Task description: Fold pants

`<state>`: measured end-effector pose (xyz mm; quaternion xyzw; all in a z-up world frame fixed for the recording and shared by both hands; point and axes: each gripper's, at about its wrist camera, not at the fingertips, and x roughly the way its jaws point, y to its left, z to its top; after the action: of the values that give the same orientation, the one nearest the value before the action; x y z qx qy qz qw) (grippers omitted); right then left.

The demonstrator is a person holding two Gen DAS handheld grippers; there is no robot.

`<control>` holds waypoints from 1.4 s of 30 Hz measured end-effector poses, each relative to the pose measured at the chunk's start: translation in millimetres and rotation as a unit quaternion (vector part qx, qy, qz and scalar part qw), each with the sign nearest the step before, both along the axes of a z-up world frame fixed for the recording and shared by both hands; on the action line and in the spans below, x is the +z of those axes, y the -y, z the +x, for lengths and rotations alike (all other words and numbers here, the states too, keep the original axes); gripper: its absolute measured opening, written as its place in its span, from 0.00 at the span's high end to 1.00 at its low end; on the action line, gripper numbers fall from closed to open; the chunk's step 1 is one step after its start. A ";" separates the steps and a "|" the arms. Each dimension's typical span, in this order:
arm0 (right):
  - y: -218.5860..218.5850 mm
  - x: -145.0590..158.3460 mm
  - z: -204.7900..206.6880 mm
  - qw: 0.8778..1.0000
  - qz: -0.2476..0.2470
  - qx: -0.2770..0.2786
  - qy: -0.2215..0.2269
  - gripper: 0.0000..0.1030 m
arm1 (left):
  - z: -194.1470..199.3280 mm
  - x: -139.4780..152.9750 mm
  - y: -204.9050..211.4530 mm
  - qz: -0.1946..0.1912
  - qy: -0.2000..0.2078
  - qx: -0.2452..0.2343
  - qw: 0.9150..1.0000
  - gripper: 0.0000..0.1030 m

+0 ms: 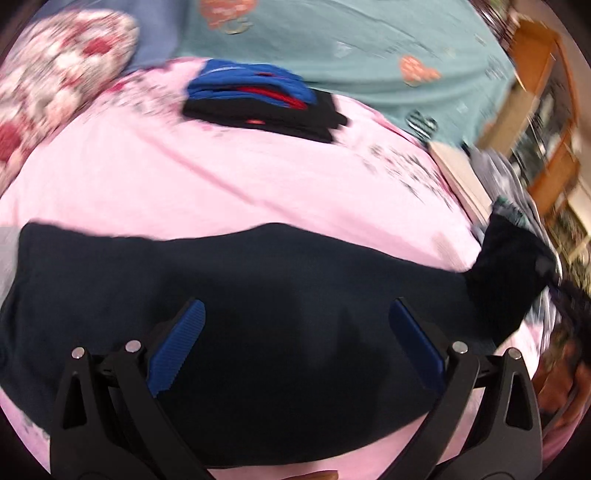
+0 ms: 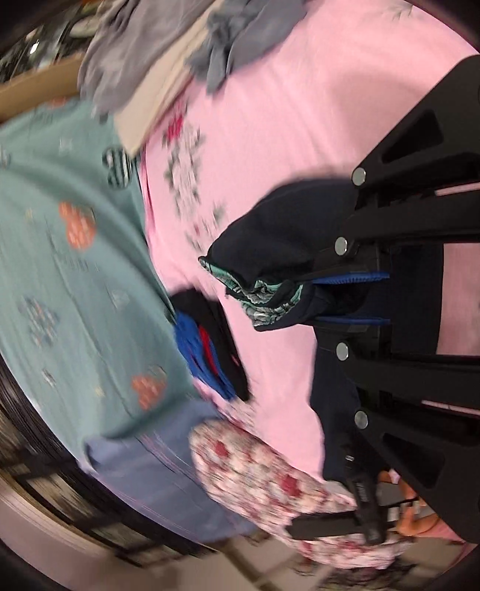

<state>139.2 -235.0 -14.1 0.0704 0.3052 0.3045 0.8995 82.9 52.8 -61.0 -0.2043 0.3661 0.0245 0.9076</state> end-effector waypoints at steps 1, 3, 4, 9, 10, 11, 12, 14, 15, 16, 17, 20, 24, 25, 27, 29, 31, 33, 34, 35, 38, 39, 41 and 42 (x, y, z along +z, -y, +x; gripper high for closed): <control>-15.7 -6.2 -1.6 1.000 -0.016 0.018 -0.003 0.86 | -1.9 -2.8 -5.6 -0.005 -0.001 0.008 1.000 0.02; -49.2 -22.7 -3.8 0.997 -0.063 0.051 -0.017 0.86 | -3.8 -10.1 -13.4 -0.004 -0.011 0.026 1.000 0.02; -59.8 -29.2 -4.0 0.995 -0.079 0.061 -0.024 0.86 | -2.9 -12.3 -16.7 -0.016 -0.017 0.030 0.999 0.02; -82.8 -57.6 -6.3 0.984 -0.143 0.087 -0.056 0.85 | -6.4 -14.0 -27.8 -0.044 -0.003 0.032 0.998 0.02; -80.9 -58.4 -8.2 0.984 -0.144 0.090 -0.053 0.82 | -5.5 -13.8 -27.3 -0.042 -0.004 0.031 0.999 0.02; -80.4 -57.4 -10.9 0.983 -0.147 0.095 -0.050 0.81 | -4.6 -14.0 -27.0 -0.042 -0.004 0.030 0.999 0.02; -80.8 -56.1 -13.1 0.982 -0.151 0.101 -0.048 0.79 | -5.6 -14.9 -27.7 -0.044 -0.003 0.029 0.999 0.02; -80.1 -52.3 -17.6 0.981 -0.151 0.116 -0.044 0.71 | -4.9 -15.5 -30.0 -0.049 -0.002 0.029 0.998 0.02; -79.9 -50.1 -20.3 0.980 -0.142 0.129 -0.042 0.63 | -4.0 -16.2 -30.2 -0.050 -0.002 0.029 0.998 0.02; -77.8 -46.8 -23.1 0.981 -0.130 0.142 -0.040 0.56 | -3.1 -16.2 -30.4 -0.050 -0.002 0.028 0.998 0.02; -73.3 -41.5 -26.2 0.982 -0.112 0.150 -0.033 0.53 | -2.8 -16.3 -30.0 -0.049 -0.003 0.028 0.998 0.02; -70.3 -35.2 -31.4 0.982 -0.115 0.148 -0.004 0.45 | -4.4 -16.2 -28.9 -0.049 -0.002 0.028 0.998 0.02; -86.3 -40.4 -36.1 0.974 -0.174 0.144 0.031 0.45 | -2.9 -16.4 -29.1 -0.052 -0.002 0.026 0.998 0.02; -91.0 -42.5 -37.6 0.970 -0.188 0.147 0.041 0.45 | -2.2 -16.5 -28.7 -0.052 -0.004 0.025 0.998 0.02; -101.5 -48.9 -39.6 0.960 -0.232 0.143 0.064 0.45 | -0.7 -16.8 -28.3 -0.052 -0.005 0.022 0.998 0.02; -109.2 -54.7 -41.1 0.949 -0.270 0.142 0.082 0.46 | -0.8 -16.7 -28.1 -0.053 -0.005 0.022 0.998 0.02; -113.9 -60.1 -39.9 0.939 -0.297 0.147 0.092 0.68 | -0.3 -16.8 -28.9 -0.056 -0.003 0.021 0.998 0.02; -111.7 -58.1 -38.1 0.939 -0.295 0.151 0.089 0.81 | -0.2 -17.2 -29.9 -0.061 -0.002 0.022 0.998 0.02; -107.7 -51.8 -38.1 0.944 -0.280 0.151 0.088 0.81 | -0.3 -17.4 -29.9 -0.061 -0.001 0.022 0.998 0.02; -103.6 -44.9 -39.4 0.949 -0.262 0.153 0.088 0.81 | -0.3 -17.3 -30.0 -0.061 -0.001 0.022 0.998 0.02; -98.4 -36.2 -46.4 0.954 -0.228 0.179 0.084 0.81 | -0.1 -17.4 -30.0 -0.061 -0.001 0.022 0.998 0.02; -100.3 -41.3 -47.3 0.951 -0.232 0.193 0.072 0.81 | 0.2 -17.5 -30.1 -0.061 -0.002 0.022 0.998 0.02; -107.8 -59.6 -48.0 0.941 -0.269 0.197 0.055 0.77 | 0.8 -17.5 -30.0 -0.061 -0.003 0.022 0.998 0.02; -110.8 -67.0 -49.3 0.938 -0.283 0.194 0.055 0.68 | 1.3 -17.6 -29.8 -0.061 -0.004 0.022 0.998 0.02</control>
<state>90.0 -124.2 -81.1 -0.2645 0.3363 0.3772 0.8214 84.2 82.7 -78.7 -0.2674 0.3659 0.0223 0.8911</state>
